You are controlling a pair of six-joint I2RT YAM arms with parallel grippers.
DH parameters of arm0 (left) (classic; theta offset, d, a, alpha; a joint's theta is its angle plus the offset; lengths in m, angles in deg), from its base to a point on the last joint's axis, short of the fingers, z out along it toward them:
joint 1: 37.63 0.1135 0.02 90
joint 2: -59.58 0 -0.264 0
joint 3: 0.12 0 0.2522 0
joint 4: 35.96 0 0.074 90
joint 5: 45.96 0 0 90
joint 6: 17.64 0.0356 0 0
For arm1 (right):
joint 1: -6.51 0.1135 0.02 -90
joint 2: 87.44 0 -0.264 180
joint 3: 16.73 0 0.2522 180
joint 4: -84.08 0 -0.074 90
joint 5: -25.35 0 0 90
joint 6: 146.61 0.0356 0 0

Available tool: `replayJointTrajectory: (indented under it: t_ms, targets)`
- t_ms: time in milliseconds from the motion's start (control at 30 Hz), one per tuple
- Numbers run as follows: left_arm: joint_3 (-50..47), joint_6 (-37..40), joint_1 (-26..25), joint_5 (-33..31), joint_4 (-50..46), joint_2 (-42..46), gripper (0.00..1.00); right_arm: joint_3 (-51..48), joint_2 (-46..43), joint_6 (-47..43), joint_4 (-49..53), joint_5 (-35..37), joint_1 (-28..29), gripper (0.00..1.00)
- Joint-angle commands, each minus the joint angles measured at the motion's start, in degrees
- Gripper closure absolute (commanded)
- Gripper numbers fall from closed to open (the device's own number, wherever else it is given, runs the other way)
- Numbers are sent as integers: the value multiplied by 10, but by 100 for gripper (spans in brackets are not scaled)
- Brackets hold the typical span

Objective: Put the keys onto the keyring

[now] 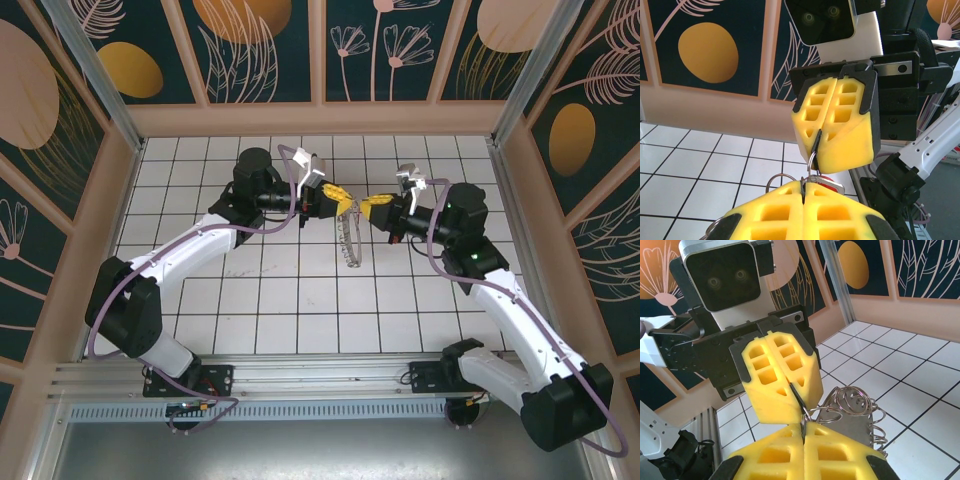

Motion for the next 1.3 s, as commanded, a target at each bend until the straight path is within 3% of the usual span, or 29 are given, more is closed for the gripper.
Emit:
replayJointTrajectory:
  t_ms: [0, 867, 1267]
  targets:
    - [19, -1, -5, 7, 28, -8, 100, 22, 4, -9, -10, -2, 6, 100]
    - [15, -4, -7, 7, 40, -1, 100, -17, -19, -2, 8, 41, -7, 100]
    - [2, -27, -7, -2, 84, 7, 100, -52, -11, 36, -28, -4, -8, 100]
